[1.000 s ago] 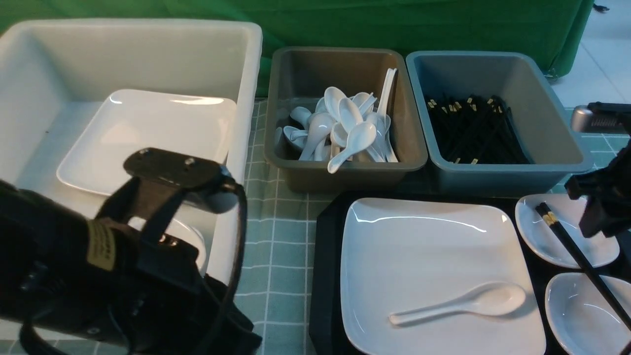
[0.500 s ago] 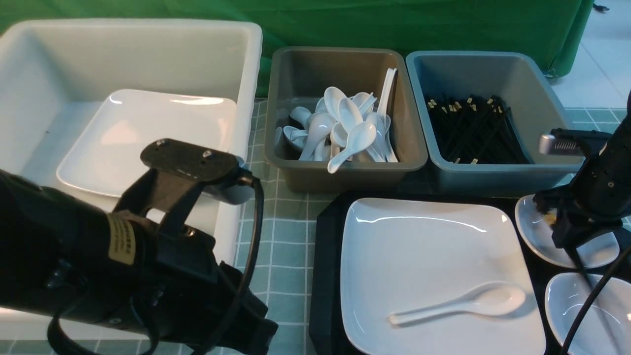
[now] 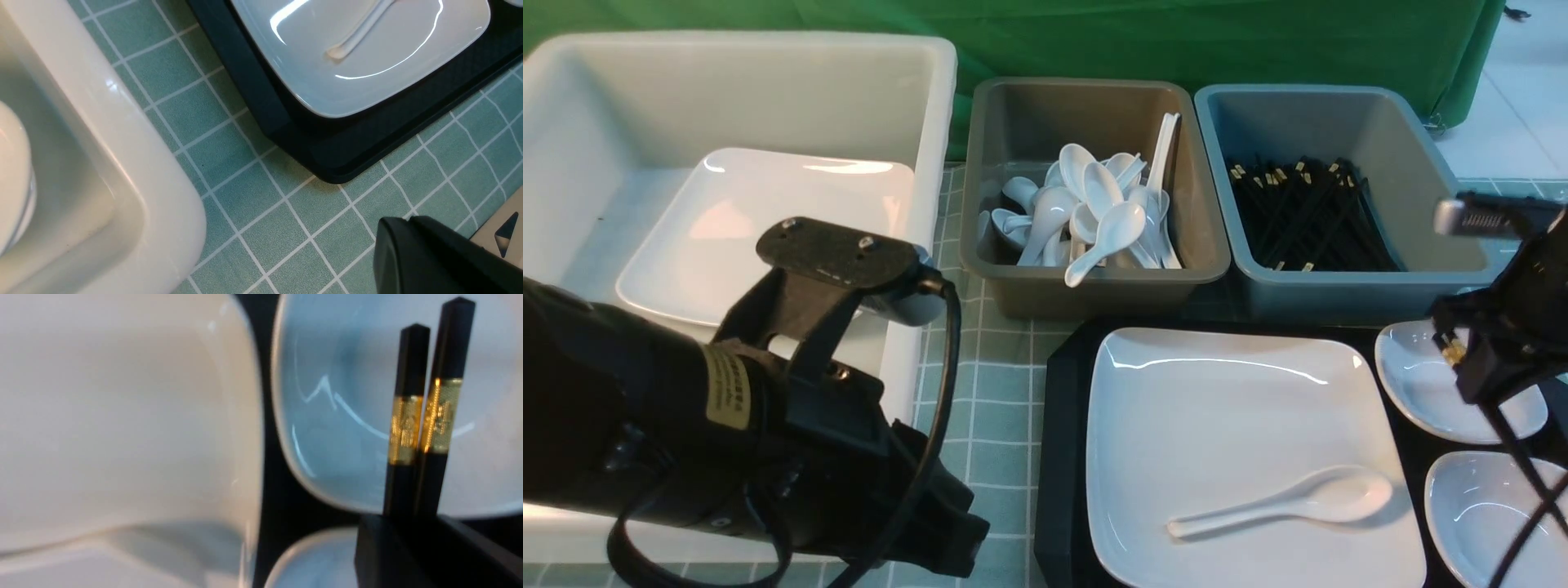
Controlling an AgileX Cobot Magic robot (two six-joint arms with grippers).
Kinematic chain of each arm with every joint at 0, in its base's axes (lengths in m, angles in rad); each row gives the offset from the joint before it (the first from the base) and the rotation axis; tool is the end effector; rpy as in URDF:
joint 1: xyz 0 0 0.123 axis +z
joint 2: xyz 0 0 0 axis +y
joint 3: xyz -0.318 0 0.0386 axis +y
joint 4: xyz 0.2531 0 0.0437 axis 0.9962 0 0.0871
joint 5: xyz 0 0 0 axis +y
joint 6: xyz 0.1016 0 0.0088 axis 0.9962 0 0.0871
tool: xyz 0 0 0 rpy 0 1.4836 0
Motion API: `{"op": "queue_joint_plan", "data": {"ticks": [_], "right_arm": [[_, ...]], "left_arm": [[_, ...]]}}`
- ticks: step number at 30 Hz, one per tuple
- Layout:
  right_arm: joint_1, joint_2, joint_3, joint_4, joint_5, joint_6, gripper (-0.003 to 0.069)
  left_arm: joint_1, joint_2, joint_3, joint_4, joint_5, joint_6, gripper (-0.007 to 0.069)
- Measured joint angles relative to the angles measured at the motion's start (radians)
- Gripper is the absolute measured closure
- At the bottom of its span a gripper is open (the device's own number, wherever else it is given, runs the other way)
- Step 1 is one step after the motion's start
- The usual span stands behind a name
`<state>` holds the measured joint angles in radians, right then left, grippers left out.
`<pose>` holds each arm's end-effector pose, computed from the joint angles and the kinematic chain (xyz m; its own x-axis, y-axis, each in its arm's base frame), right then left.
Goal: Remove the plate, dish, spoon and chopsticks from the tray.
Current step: Use the right arm to grab a pair of chopsticks from the plate, then use the right arm to put the chopsticks into the small storage box on the right
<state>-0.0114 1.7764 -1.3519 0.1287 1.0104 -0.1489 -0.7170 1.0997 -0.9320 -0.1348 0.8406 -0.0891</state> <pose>0.3742 0.0068 0.2632 -0.9701 -0.0686 -0.2327 -0.0912 0.9920 0.0876 0.1505 -0.1448 0.3442 -0.7134 0.3865 -0.5846 0.5819 0.7916 -0.1867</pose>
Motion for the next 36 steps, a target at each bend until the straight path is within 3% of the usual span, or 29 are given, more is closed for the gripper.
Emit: {"op": "queue_joint_plan", "data": {"ticks": [7, 14, 24, 28, 32, 36], "right_arm": [[0.031, -0.126, -0.149, 0.063, -0.1, 0.001, 0.0513], [0.035, 0.109, -0.513, 0.075, -0.38, 0.049, 0.0513], [0.069, 0.394, -0.69, 0.075, -0.564, 0.061, 0.0504], [0.075, 0.41, -0.69, 0.075, -0.538, 0.058, 0.0445], [0.075, 0.385, -0.69, 0.066, -0.405, 0.055, 0.0233], [0.075, 0.314, -0.691, 0.02, -0.245, 0.053, 0.0195]], "left_arm": [[0.0, 0.0, 0.0, -0.001, -0.015, 0.0, 0.0624], [0.0, 0.0, 0.0, -0.007, -0.029, 0.0, 0.0617], [0.0, 0.0, 0.0, -0.023, -0.007, -0.019, 0.0616], [0.0, 0.0, 0.0, -0.023, -0.007, -0.021, 0.0616], [0.0, 0.004, 0.0, -0.023, -0.02, -0.021, 0.0616], [0.0, 0.028, -0.022, -0.022, -0.022, -0.022, 0.0616]]}}
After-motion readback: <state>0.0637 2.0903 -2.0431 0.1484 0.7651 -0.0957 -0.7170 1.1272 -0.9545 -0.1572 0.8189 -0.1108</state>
